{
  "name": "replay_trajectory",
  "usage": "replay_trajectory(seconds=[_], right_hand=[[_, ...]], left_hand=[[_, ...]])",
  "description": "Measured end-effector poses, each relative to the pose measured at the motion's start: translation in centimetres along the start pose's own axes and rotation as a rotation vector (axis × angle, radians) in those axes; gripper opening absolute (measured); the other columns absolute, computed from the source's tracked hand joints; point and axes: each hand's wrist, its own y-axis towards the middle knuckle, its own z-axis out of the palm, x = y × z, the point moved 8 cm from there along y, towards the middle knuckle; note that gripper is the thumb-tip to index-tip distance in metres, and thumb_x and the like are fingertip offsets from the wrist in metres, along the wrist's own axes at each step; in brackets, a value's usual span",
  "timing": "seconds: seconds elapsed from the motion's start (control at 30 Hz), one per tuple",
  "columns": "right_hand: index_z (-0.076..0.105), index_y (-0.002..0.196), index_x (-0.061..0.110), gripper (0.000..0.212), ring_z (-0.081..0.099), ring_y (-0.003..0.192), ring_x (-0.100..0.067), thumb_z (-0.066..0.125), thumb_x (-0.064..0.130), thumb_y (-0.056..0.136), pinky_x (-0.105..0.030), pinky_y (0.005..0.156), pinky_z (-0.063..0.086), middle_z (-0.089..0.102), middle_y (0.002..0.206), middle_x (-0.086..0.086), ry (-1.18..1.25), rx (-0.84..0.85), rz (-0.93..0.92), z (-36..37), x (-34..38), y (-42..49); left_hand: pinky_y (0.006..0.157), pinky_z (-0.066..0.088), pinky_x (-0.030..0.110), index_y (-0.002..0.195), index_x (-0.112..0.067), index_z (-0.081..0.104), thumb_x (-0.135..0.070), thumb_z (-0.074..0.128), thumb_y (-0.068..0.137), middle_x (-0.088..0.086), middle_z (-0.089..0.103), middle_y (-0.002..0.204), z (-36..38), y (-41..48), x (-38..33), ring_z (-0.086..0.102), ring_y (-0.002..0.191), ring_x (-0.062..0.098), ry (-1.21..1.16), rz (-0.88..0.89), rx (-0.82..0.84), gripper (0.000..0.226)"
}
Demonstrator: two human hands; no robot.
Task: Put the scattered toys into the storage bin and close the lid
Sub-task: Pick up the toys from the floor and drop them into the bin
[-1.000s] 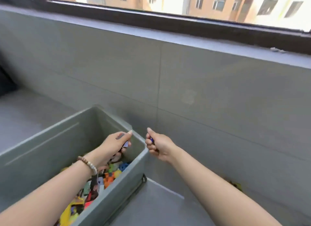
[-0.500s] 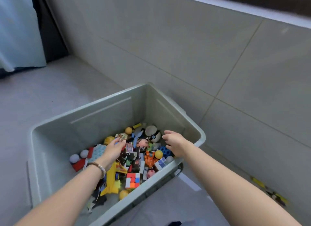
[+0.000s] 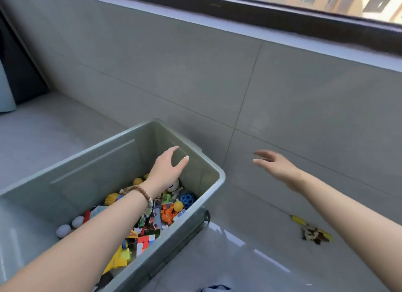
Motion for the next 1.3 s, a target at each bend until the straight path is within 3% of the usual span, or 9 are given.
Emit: replay_trajectory(seconds=[0.27, 0.43, 0.67, 0.87, 0.93, 1.07, 1.3], right_hand=[[0.048, 0.134, 0.019, 0.052, 0.038, 0.133, -0.022, 0.065, 0.034, 0.086, -0.030, 0.099, 0.036, 0.042, 0.144, -0.003, -0.019, -0.187, 0.324, -12.2, -19.3, -4.7], [0.045, 0.135, 0.016, 0.060, 0.045, 0.127, -0.022, 0.071, 0.029, 0.083, -0.023, 0.086, 0.037, 0.045, 0.140, -0.007, 0.084, -0.199, 0.511, -13.1, -31.4, -6.4], [0.041, 0.138, 0.014, 0.075, 0.039, 0.132, -0.023, 0.076, 0.038, 0.075, -0.035, 0.103, 0.038, 0.037, 0.147, -0.005, 0.260, -0.290, 0.641, -12.5, -44.5, -5.4], [0.041, 0.139, 0.015, 0.076, 0.038, 0.133, -0.020, 0.078, 0.032, 0.075, -0.027, 0.101, 0.036, 0.039, 0.143, -0.005, 0.288, -0.316, 0.578, -9.4, -49.0, -1.4], [0.046, 0.133, 0.013, 0.073, 0.043, 0.128, -0.022, 0.080, 0.034, 0.071, -0.030, 0.103, 0.039, 0.046, 0.134, -0.005, 0.199, -0.361, 0.550, -8.8, -49.6, -0.3], [0.049, 0.123, 0.014, 0.066, 0.040, 0.120, -0.022, 0.079, 0.040, 0.069, -0.027, 0.094, 0.036, 0.047, 0.123, -0.003, -0.013, -0.442, 0.530, -8.3, -49.9, 0.5], [0.052, 0.112, 0.017, 0.052, 0.040, 0.112, -0.020, 0.078, 0.034, 0.071, -0.028, 0.086, 0.040, 0.040, 0.106, 0.003, -0.024, -0.385, 0.499, -6.4, -50.3, 0.7]], left_hand=[[0.113, 0.018, 0.030, 0.144, -0.015, 0.034, -0.054, 0.046, 0.091, 0.004, 0.035, 0.150, 17.0, 1.4, -12.9, 0.025, 0.141, 0.021, 0.414, 0.380, 0.185, 0.067], [0.110, 0.027, 0.030, 0.146, -0.018, 0.029, -0.053, 0.050, 0.090, 0.001, 0.031, 0.153, 30.1, 1.5, -12.2, 0.026, 0.140, 0.019, 0.512, 0.327, 0.408, 0.069], [0.110, 0.029, 0.032, 0.150, -0.020, 0.017, -0.053, 0.047, 0.091, -0.003, 0.021, 0.156, 44.9, 1.3, -8.6, 0.023, 0.141, 0.019, 0.626, 0.271, 0.741, 0.073], [0.110, 0.028, 0.032, 0.150, -0.018, 0.017, -0.050, 0.046, 0.093, -0.003, 0.017, 0.157, 52.7, 1.3, -6.9, 0.022, 0.141, 0.018, 0.602, 0.298, 0.794, 0.071], [0.110, 0.027, 0.032, 0.150, -0.018, 0.015, -0.050, 0.047, 0.092, -0.002, 0.016, 0.157, 54.8, 1.3, -6.0, 0.020, 0.142, 0.018, 0.601, 0.304, 0.792, 0.073], [0.110, 0.028, 0.033, 0.150, -0.018, 0.013, -0.051, 0.050, 0.091, -0.001, 0.016, 0.157, 57.3, 1.2, -4.4, 0.019, 0.143, 0.018, 0.594, 0.276, 0.785, 0.078], [0.091, 0.042, 0.032, 0.135, -0.024, 0.039, -0.051, 0.065, 0.079, 0.000, 0.038, 0.129, 58.7, 1.2, -3.0, 0.037, 0.122, 0.019, 0.580, 0.282, 0.725, 0.067]])
